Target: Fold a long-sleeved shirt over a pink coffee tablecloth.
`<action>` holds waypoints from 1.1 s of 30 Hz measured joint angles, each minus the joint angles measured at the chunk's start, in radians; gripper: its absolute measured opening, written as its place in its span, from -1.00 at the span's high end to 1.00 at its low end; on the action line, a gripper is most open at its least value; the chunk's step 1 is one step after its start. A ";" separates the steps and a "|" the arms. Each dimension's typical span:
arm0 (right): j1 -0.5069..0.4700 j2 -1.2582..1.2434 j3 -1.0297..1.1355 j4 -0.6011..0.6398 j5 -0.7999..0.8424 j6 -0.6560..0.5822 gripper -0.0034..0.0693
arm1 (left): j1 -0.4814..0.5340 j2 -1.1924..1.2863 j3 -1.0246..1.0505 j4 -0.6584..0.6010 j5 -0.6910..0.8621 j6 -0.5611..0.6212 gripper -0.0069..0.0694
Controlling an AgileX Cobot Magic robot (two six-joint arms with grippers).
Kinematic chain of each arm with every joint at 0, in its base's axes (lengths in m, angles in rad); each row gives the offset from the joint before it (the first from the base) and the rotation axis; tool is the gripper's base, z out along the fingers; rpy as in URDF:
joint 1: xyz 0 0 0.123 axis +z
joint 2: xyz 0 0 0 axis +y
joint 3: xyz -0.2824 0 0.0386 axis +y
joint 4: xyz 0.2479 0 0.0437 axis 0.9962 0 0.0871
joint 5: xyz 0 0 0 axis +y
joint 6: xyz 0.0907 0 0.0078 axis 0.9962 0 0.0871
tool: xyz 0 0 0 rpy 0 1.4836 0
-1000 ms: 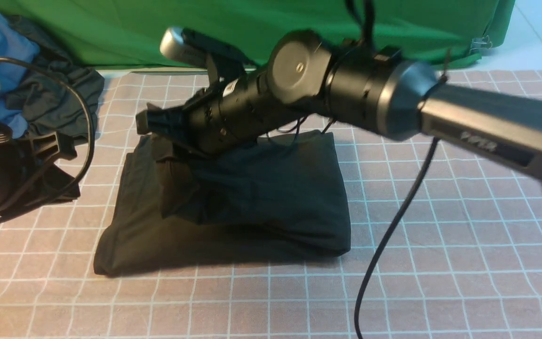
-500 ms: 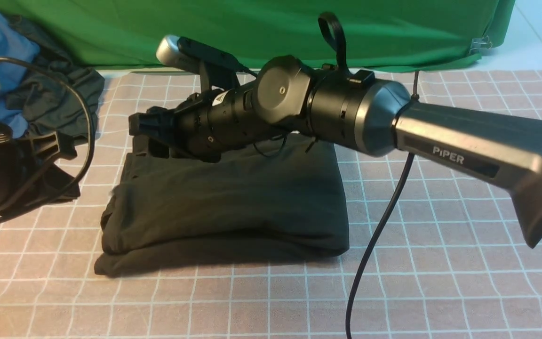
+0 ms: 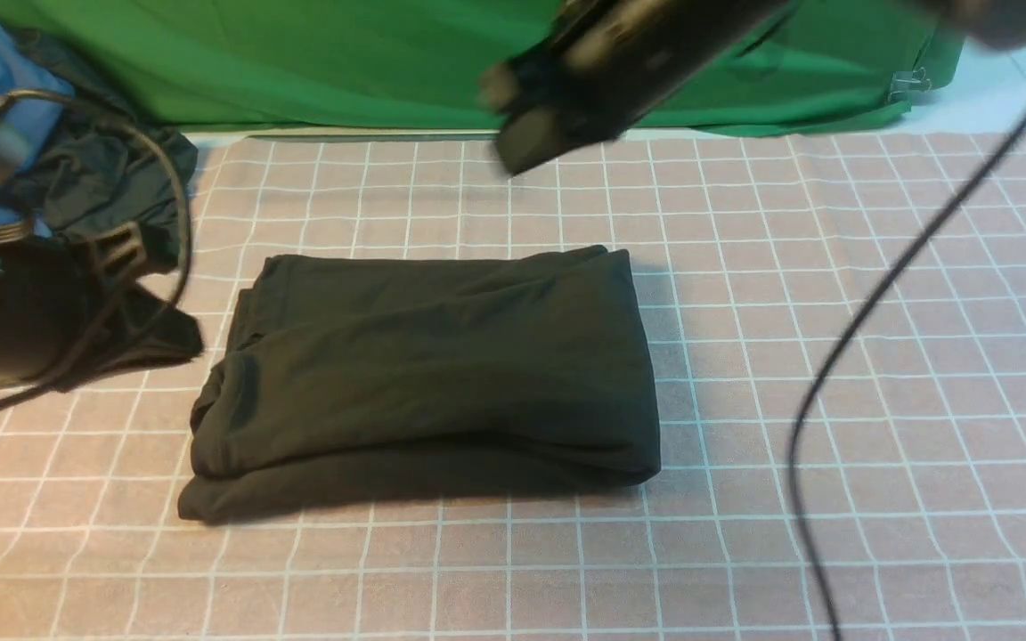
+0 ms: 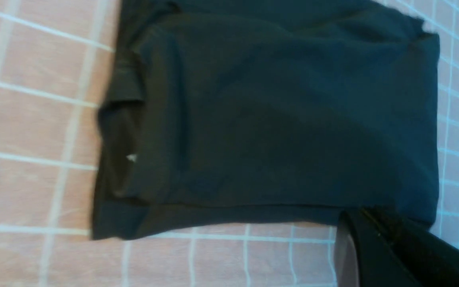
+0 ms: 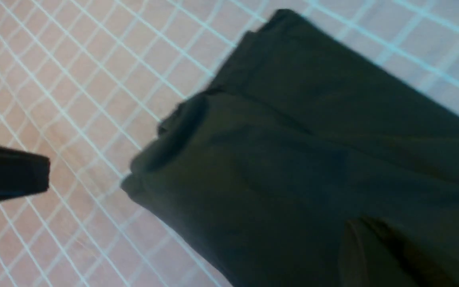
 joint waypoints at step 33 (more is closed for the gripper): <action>-0.009 -0.133 0.358 -0.117 -0.047 -0.063 0.80 | -0.208 0.303 -0.143 0.164 -0.108 -0.276 0.78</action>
